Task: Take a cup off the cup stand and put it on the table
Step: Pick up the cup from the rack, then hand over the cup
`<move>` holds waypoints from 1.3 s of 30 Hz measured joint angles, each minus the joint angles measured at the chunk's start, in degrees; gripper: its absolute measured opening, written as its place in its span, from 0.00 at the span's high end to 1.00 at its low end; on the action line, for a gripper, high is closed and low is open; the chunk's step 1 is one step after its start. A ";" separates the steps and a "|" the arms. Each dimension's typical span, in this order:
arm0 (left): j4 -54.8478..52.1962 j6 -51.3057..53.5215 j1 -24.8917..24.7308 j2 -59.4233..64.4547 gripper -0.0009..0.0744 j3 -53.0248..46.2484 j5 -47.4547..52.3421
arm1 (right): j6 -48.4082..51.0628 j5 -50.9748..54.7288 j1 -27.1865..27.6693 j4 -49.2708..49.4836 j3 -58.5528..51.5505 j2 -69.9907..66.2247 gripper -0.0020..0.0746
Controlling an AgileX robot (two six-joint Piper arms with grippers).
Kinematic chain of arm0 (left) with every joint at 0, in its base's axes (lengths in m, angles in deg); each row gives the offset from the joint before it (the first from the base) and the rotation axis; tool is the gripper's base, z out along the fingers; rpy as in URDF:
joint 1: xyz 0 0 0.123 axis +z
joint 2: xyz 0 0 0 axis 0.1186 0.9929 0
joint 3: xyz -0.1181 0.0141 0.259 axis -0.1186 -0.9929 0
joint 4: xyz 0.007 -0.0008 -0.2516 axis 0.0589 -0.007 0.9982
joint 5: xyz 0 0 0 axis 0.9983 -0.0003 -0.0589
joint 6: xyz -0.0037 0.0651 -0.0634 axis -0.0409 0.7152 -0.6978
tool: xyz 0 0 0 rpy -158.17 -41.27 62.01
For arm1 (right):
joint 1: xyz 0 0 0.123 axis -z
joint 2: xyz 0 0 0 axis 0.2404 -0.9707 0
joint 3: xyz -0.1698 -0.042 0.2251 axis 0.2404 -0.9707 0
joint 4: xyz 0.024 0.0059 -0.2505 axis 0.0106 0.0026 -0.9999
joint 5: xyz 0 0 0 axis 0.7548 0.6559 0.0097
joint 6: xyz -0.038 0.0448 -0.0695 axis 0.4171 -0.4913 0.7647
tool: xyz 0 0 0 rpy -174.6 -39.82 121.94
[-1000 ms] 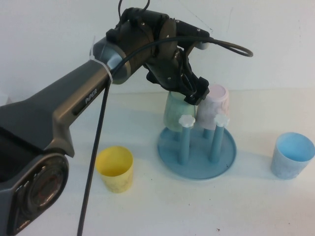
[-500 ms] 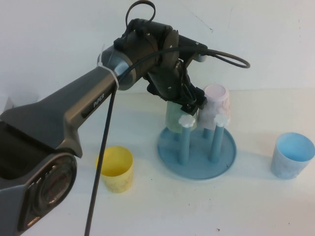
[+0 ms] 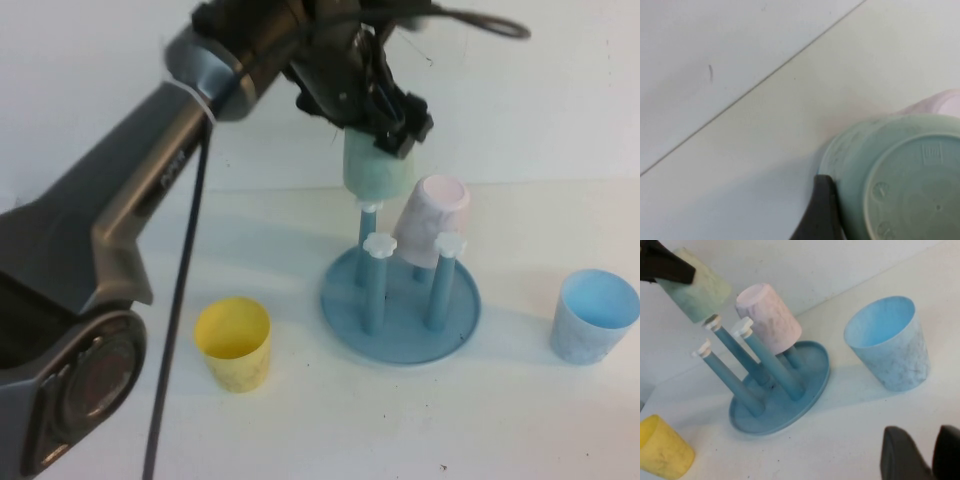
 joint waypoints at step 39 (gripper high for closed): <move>29.44 1.67 0.21 -52.45 0.24 -70.71 -9.50 | 69.94 13.93 0.00 58.57 2.92 0.00 0.77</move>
